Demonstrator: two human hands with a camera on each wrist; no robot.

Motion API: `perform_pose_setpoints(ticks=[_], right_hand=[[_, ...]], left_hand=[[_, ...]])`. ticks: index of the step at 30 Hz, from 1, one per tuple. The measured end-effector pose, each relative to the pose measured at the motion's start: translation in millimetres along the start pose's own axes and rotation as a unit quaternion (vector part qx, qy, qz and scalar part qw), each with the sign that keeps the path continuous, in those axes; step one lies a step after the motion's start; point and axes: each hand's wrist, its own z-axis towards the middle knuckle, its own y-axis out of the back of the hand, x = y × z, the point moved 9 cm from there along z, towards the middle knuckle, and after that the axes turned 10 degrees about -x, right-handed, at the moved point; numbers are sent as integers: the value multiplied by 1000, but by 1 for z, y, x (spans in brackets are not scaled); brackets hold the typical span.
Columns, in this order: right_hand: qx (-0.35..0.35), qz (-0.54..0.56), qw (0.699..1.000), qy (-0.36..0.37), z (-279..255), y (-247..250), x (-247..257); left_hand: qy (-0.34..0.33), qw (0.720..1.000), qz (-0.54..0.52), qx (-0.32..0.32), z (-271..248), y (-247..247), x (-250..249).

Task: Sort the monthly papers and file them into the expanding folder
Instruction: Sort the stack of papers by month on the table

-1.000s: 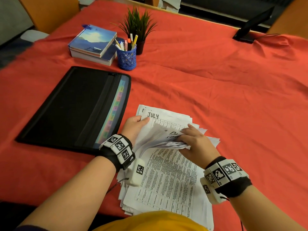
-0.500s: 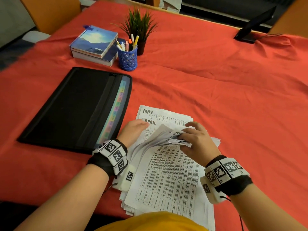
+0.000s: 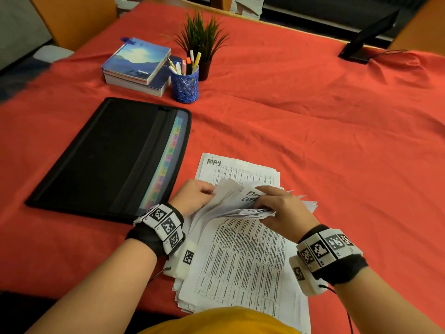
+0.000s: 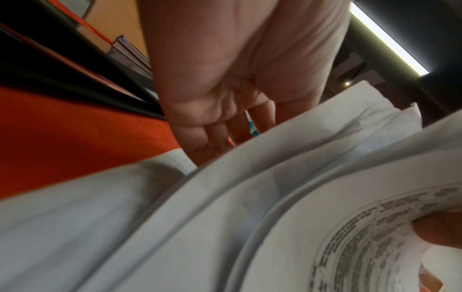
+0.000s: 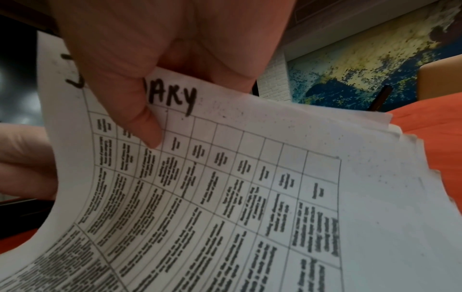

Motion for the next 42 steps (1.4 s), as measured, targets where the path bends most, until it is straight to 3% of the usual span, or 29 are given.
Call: perform_pose_setpoints(ticks=[6, 12, 16, 17, 24, 29, 33, 37, 42], right_hand=[[14, -10, 1000, -2, 2, 2, 2], [3, -4, 1000, -16, 5, 8, 0], [12, -39, 999, 2, 10, 7, 1], [19, -49, 999, 2, 13, 5, 0], [51, -86, 995, -17, 36, -10, -11], [56, -92, 994, -36, 42, -17, -20], [40, -114, 993, -18, 36, -3, -17], [110, -89, 985, -101, 16, 37, -6], [160, -24, 972, -170, -4, 100, 18]], left_hand=[[70, 996, 53, -9, 1, 4, 22], [41, 991, 74, -103, 10, 28, 12], [35, 993, 114, -23, 6, 16, 8], [26, 991, 131, -28, 5, 20, 4], [-47, 959, 87, -266, 5, 114, -53], [-79, 925, 75, -365, -11, 192, -101], [-71, 920, 36, -384, -21, 224, -119], [-61, 920, -5, -387, -33, 240, -121], [-41, 950, -24, -309, -30, 195, -110]])
